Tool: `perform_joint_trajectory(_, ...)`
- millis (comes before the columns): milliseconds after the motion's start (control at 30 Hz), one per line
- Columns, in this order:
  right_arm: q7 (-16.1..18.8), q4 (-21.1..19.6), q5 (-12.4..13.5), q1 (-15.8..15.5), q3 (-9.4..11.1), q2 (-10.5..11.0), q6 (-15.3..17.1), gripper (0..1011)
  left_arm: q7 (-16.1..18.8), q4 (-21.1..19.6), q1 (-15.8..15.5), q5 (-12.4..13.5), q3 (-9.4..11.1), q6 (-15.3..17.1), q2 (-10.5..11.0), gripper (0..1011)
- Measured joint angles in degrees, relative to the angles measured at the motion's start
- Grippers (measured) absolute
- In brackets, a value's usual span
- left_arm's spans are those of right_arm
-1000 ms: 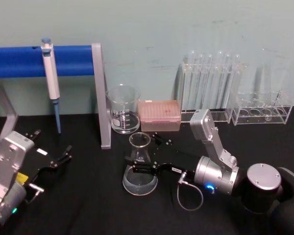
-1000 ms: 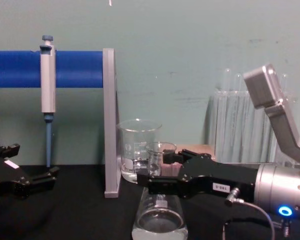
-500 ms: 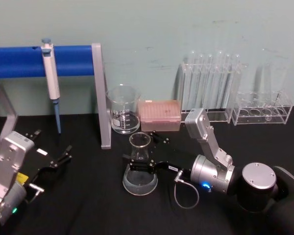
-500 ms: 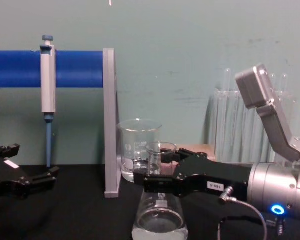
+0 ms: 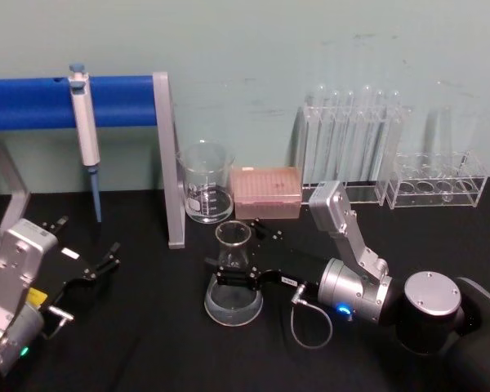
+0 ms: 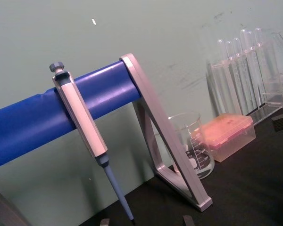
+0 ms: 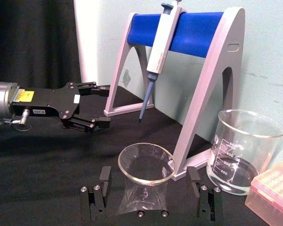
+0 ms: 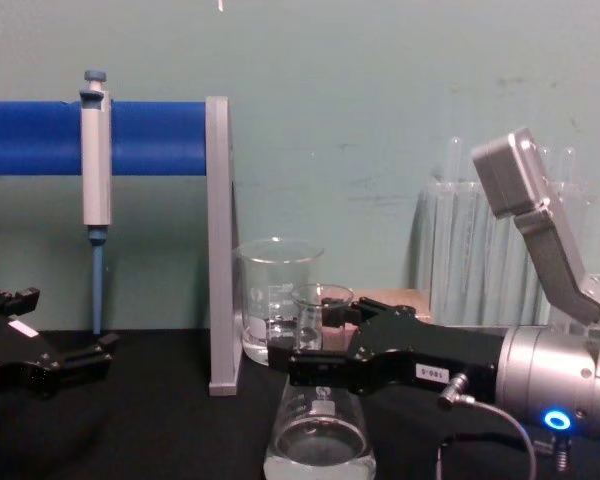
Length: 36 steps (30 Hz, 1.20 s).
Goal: Grasp the erlenmeyer flask with one hand, shake it three times, then place it back.
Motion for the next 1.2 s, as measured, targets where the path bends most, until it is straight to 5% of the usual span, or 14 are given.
perform_joint_trajectory(367,0.1,-0.1,0.1,0.0,0.0,0.1,0.0,883,0.0,0.0,0.0,0.0,0.0,0.0,0.0,1001)
perform_joint_trajectory(767,0.2,-0.1,0.2,0.0,0.0,0.1,0.0,481,0.0,0.0,0.0,0.0,0.0,0.0,0.0,1001)
perform_joint_trajectory(1200,0.2,-0.1,0.2,0.0,0.0,0.1,0.0,451,0.0,0.0,0.0,0.0,0.0,0.0,0.0,1001)
